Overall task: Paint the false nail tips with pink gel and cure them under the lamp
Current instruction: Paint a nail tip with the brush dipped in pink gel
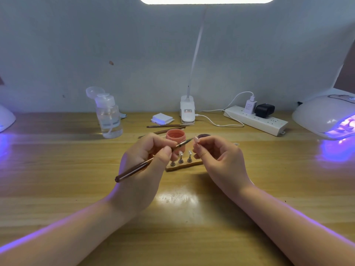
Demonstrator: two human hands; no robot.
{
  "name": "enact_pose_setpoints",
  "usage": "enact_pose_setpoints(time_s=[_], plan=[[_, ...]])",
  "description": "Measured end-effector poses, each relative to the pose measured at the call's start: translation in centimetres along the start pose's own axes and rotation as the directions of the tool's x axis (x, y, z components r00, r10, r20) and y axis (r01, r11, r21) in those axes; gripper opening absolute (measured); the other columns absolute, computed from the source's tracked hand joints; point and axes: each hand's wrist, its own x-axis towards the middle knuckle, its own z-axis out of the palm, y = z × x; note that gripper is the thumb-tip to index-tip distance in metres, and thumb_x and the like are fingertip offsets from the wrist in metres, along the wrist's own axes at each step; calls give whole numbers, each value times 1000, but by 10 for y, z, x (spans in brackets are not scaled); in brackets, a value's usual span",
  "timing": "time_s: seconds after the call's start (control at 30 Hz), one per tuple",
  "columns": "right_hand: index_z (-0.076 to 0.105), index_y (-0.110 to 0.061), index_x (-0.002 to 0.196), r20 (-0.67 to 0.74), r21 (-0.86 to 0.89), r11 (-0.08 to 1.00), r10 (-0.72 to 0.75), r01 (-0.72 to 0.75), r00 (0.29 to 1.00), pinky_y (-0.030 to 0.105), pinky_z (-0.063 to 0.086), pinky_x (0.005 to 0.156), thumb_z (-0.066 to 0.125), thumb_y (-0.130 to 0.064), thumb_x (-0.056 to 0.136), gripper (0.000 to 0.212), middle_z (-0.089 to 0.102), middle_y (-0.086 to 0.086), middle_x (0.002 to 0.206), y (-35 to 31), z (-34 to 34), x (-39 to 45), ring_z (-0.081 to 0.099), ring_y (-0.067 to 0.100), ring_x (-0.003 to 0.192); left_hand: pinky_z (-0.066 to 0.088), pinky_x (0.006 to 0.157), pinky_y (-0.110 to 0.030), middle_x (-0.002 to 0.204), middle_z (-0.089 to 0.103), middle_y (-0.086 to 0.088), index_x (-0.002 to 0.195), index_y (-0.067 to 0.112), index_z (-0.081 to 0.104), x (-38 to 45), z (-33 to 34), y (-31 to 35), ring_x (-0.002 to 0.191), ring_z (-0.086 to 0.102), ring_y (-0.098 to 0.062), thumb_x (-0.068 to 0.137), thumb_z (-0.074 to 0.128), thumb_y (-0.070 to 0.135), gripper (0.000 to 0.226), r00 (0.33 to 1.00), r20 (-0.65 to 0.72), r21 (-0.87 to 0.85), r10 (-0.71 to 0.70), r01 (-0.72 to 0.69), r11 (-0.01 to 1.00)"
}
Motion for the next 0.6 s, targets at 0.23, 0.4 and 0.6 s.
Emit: enact_pose_setpoints(time_s=[0.23,0.4,0.6], plan=[[70,-18,91,-4,-2,1000,-5,5,1000,46,56,68,70,-10,86,10,71,0,78,0,1,0,68,19,73,51,70,-18,79,71,-1,89,17,68,0,1,1,77,68,-12,82,58,28,16,1000,2,-6,-1,1,1000],[69,-22,88,-20,-21,1000,-16,16,1000,45,56,68,70,-9,86,14,71,0,77,-1,1,-1,68,18,71,51,72,-21,83,72,0,91,19,69,-1,1,0,82,68,-12,84,59,23,13,999,33,44,-17,15,999],[71,-13,90,-33,-58,998,-26,24,999,44,55,67,70,-8,85,7,70,-1,76,-2,1,-1,67,17,70,49,74,-14,89,73,5,97,20,68,-2,4,1,88,68,-10,87,59,24,14,1000,17,61,-1,0,998]])
